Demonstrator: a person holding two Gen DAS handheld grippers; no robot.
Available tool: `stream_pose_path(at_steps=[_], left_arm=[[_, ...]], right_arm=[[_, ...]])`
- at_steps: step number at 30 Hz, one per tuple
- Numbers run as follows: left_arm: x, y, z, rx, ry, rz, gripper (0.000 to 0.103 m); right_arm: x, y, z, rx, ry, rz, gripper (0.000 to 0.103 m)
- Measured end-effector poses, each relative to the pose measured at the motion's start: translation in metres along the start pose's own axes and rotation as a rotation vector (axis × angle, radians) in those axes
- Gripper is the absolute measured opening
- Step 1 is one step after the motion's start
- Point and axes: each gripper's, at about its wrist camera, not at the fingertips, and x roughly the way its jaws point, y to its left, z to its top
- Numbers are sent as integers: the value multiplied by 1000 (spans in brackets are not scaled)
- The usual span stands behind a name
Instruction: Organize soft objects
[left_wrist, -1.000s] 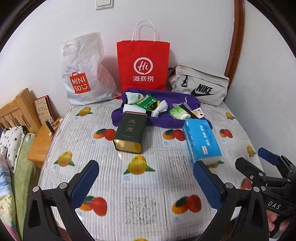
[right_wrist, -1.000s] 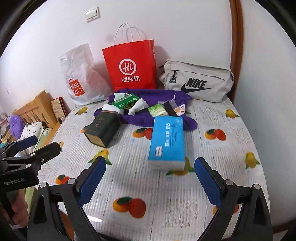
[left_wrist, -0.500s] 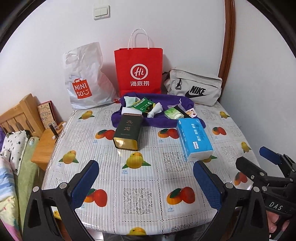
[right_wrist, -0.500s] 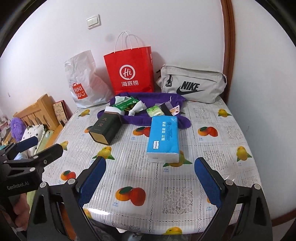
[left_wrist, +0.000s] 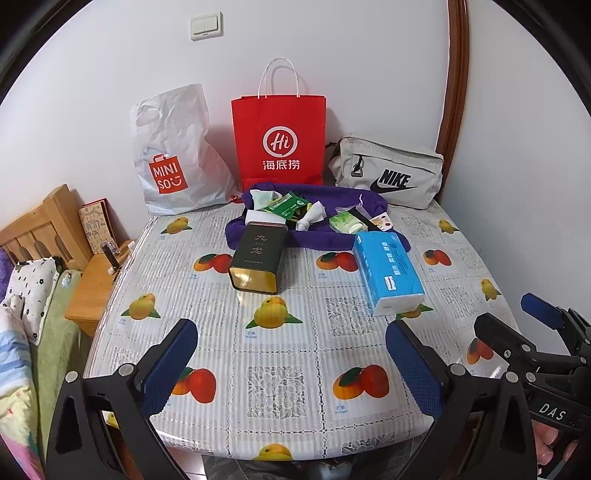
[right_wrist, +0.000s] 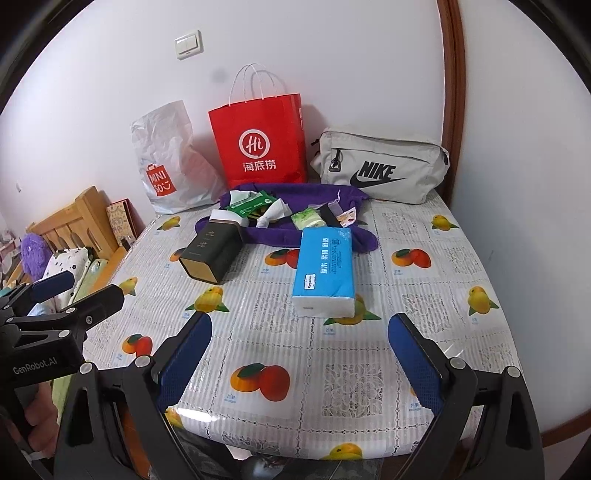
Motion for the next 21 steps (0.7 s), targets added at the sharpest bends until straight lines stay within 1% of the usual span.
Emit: stream_pose_path(at_steps=[21], left_arm=[[-3, 1, -2, 2, 1, 9, 103]], right_arm=[[0, -4, 1, 6, 1, -7, 95]])
